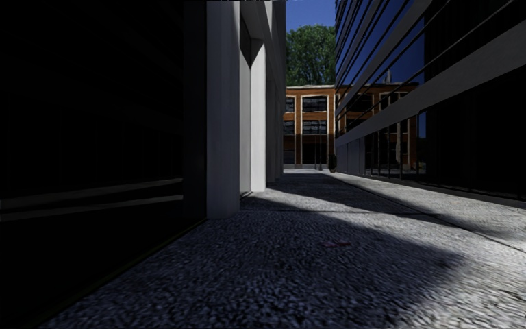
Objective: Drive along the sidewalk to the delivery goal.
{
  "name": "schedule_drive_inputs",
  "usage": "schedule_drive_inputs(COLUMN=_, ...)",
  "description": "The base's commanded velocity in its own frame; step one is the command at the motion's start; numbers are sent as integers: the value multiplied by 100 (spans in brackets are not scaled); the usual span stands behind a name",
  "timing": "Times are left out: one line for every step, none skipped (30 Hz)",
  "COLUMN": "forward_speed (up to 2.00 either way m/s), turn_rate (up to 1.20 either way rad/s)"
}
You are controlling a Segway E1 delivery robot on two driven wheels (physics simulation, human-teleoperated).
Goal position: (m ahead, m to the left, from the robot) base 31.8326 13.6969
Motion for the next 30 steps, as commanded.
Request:
schedule_drive_inputs(forward_speed=200, turn_rate=0)
schedule_drive_inputs(forward_speed=200, turn_rate=0)
schedule_drive_inputs(forward_speed=200, turn_rate=0)
schedule_drive_inputs(forward_speed=200, turn_rate=0)
schedule_drive_inputs(forward_speed=200, turn_rate=0)
schedule_drive_inputs(forward_speed=200, turn_rate=0)
schedule_drive_inputs(forward_speed=200, turn_rate=0)
schedule_drive_inputs(forward_speed=200, turn_rate=0)
schedule_drive_inputs(forward_speed=200, turn_rate=0)
schedule_drive_inputs(forward_speed=200, turn_rate=0)
schedule_drive_inputs(forward_speed=200, turn_rate=0)
schedule_drive_inputs(forward_speed=200, turn_rate=0)
schedule_drive_inputs(forward_speed=200, turn_rate=0)
schedule_drive_inputs(forward_speed=200, turn_rate=0)
schedule_drive_inputs(forward_speed=200, turn_rate=0)
schedule_drive_inputs(forward_speed=200, turn_rate=0)
schedule_drive_inputs(forward_speed=200, turn_rate=0)
schedule_drive_inputs(forward_speed=200, turn_rate=0)
schedule_drive_inputs(forward_speed=200, turn_rate=0)
schedule_drive_inputs(forward_speed=200, turn_rate=0)
schedule_drive_inputs(forward_speed=200, turn_rate=0)
schedule_drive_inputs(forward_speed=200, turn_rate=-1)
schedule_drive_inputs(forward_speed=200, turn_rate=-50)
schedule_drive_inputs(forward_speed=200, turn_rate=-50)
schedule_drive_inputs(forward_speed=200, turn_rate=-72)
schedule_drive_inputs(forward_speed=200, turn_rate=-108)
schedule_drive_inputs(forward_speed=200, turn_rate=-120)
schedule_drive_inputs(forward_speed=200, turn_rate=-120)
schedule_drive_inputs(forward_speed=200, turn_rate=-118)
schedule_drive_inputs(forward_speed=200, turn_rate=0)
